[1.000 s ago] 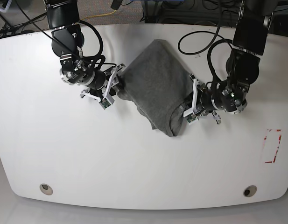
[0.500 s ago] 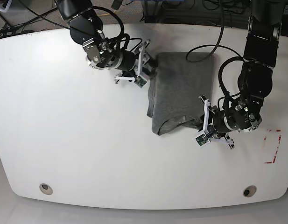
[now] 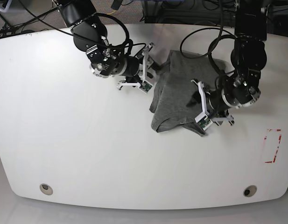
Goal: Fold the T-shirt properly
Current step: 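Carry the folded shirt with the left gripper to the table's corner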
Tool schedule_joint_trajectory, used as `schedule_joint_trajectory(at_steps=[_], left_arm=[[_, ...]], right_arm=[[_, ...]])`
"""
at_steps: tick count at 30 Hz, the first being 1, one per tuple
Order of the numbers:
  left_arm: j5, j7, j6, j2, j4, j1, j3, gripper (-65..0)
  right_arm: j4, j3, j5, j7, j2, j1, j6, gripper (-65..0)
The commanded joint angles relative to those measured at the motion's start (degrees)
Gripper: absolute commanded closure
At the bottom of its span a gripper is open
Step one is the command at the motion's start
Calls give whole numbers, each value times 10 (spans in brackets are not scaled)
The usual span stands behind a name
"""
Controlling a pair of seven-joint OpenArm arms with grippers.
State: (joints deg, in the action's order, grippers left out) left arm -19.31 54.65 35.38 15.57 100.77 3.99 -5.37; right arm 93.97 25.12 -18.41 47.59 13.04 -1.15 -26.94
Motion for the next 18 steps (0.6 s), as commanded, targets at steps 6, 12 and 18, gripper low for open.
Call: schedule_joint_trajectory(at_steps=[6, 12, 18], left_arm=[[-3, -27, -44, -33, -2, -37, 6, -368], [-3, -67, -92, -37, -61, -65, -16, -369], [-4, -119, -98, -23, -168, -61, -17, -369]], right_arm=[[31, -82, -7, -9, 4, -7, -4, -217], [42, -136, -33, -9, 8, -13, -28, -217], [43, -192, -92, 1, 24, -14, -33, -217]])
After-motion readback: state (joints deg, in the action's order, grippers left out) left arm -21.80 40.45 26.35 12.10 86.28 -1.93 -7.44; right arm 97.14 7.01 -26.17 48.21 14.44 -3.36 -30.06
